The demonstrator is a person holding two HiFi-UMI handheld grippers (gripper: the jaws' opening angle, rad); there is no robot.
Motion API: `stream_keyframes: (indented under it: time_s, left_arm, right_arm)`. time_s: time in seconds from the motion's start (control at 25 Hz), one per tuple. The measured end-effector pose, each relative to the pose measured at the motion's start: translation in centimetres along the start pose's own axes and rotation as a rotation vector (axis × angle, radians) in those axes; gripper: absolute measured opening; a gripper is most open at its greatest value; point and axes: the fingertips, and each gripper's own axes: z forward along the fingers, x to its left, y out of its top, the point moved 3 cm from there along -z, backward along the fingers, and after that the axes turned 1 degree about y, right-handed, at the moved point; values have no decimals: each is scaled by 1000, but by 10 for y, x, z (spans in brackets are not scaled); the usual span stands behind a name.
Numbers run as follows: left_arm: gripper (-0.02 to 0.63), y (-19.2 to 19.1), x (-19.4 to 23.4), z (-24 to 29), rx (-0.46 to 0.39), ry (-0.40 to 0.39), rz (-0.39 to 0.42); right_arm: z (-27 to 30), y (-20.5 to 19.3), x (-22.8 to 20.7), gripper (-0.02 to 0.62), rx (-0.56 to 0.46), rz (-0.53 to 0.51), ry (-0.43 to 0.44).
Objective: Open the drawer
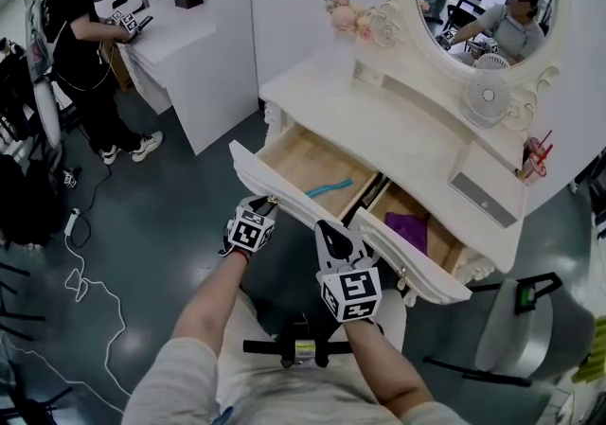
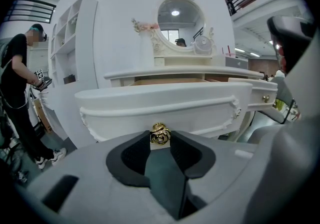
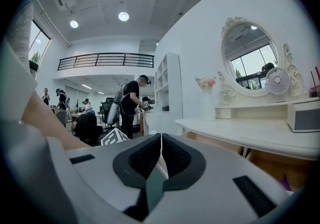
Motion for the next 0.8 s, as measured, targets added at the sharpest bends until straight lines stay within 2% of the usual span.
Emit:
stream_keyframes:
  time_s: [0.8]
  left_arm:
    - [132,-2,-1,-3,23,4,15]
  right_arm:
    - [-1,-9,6,11,16,-24,2]
